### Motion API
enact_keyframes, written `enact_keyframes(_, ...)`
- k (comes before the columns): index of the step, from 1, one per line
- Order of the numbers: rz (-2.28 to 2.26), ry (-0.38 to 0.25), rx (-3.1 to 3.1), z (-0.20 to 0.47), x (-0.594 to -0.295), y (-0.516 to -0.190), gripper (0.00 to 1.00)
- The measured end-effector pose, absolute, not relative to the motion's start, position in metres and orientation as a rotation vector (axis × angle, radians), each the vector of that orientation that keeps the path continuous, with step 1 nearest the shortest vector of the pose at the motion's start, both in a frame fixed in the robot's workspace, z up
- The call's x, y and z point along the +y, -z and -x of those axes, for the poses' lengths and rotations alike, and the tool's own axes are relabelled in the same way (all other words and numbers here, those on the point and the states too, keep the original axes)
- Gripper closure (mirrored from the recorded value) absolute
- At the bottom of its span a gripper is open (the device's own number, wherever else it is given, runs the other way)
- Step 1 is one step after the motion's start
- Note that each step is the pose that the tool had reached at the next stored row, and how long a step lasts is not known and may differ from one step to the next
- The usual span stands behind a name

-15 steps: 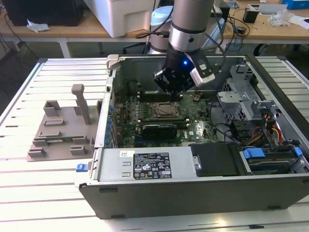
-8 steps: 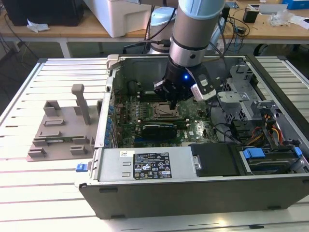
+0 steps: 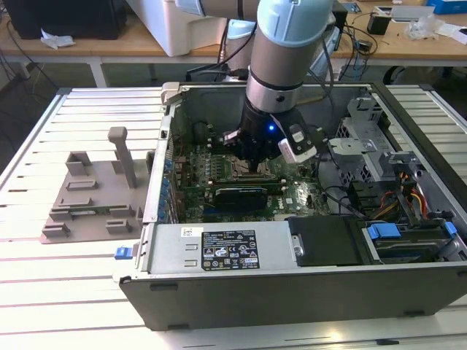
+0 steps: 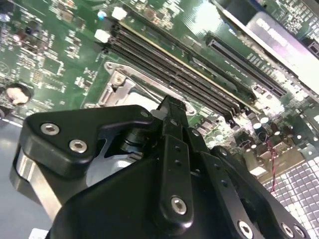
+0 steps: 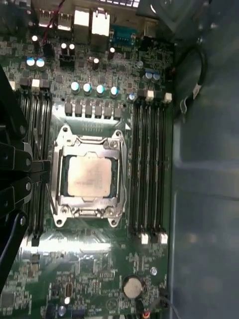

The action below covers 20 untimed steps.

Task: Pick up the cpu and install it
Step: 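Install the second cpu locking lever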

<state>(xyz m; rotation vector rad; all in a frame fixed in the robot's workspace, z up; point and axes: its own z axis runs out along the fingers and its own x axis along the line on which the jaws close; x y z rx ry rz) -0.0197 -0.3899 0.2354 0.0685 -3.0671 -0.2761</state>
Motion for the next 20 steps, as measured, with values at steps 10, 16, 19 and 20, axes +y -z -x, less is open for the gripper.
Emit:
enact_keyframes(10, -0.082, 0.286, -3.065, 0.043, -0.39, -0.211, 0.89)
enact_keyframes(16, -0.13, 0.299, -3.059, 0.055, -0.389, -0.205, 0.89)
enact_keyframes(19, -0.138, 0.299, -3.059, 0.059, -0.384, -0.203, 0.89)
enact_keyframes(20, -0.139, 0.299, -3.059, 0.06, -0.382, -0.203, 0.89)
